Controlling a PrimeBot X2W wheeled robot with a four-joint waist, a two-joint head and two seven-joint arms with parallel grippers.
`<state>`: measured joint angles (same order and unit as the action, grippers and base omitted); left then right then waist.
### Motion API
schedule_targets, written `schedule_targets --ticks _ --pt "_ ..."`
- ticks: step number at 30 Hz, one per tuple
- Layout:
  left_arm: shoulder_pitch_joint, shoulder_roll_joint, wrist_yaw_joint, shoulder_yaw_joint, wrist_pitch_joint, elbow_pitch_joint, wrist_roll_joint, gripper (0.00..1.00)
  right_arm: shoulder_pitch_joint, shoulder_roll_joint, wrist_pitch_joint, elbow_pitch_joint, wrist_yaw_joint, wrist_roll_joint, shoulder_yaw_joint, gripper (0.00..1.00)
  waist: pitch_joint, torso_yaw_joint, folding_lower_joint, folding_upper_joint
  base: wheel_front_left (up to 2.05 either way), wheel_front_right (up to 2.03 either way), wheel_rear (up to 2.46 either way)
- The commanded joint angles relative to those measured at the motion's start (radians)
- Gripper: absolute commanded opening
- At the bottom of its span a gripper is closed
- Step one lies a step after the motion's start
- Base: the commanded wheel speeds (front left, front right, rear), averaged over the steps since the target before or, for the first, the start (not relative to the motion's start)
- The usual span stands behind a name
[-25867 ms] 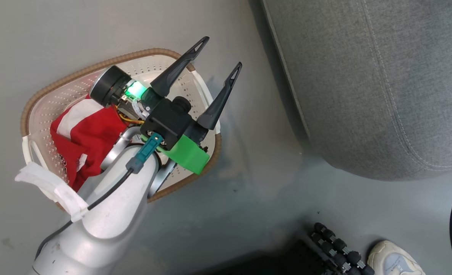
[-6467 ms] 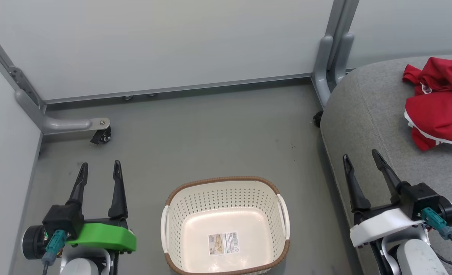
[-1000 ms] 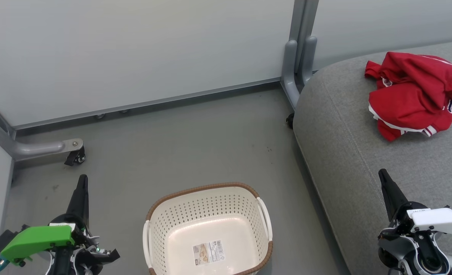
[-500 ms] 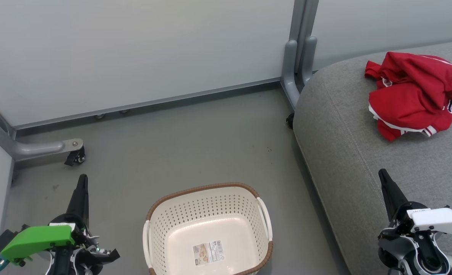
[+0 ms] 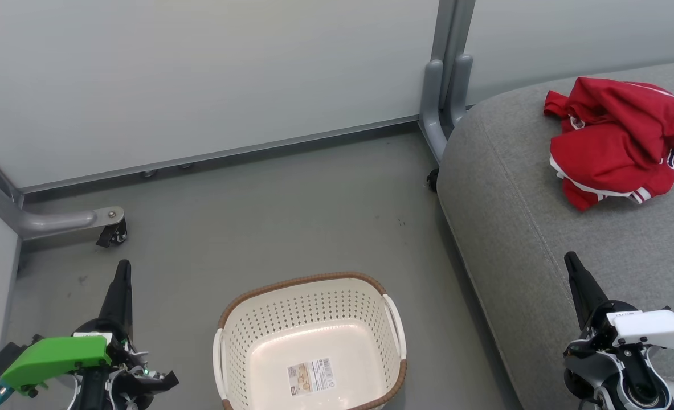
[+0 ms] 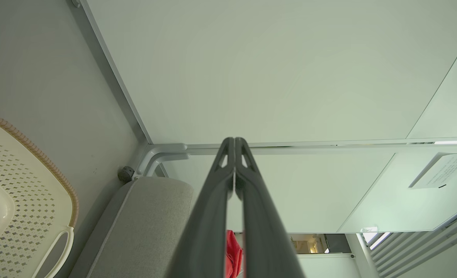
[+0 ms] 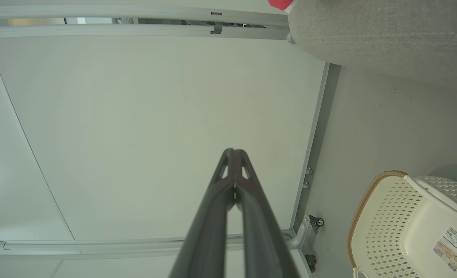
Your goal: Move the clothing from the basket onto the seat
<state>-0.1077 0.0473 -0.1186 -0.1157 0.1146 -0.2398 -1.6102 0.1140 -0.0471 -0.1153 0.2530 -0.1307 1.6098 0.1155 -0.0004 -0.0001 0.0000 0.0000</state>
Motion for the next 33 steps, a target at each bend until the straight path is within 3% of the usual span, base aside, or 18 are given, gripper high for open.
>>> schedule_targets --ticks 1,33 --pt "-0.013 0.005 -0.003 -0.002 0.004 0.001 -0.002 0.00 0.009 -0.006 -0.004 0.001 0.000 0.003 0.002 0.00 0.000 0.000 0.0000 0.0000 0.00 0.00 0.00" --pt "-0.013 0.005 -0.003 -0.002 0.004 0.001 -0.003 0.00 0.009 -0.006 -0.004 0.001 0.000 0.003 0.002 0.00 0.000 0.000 0.0000 0.0000 0.00 0.00 0.00"
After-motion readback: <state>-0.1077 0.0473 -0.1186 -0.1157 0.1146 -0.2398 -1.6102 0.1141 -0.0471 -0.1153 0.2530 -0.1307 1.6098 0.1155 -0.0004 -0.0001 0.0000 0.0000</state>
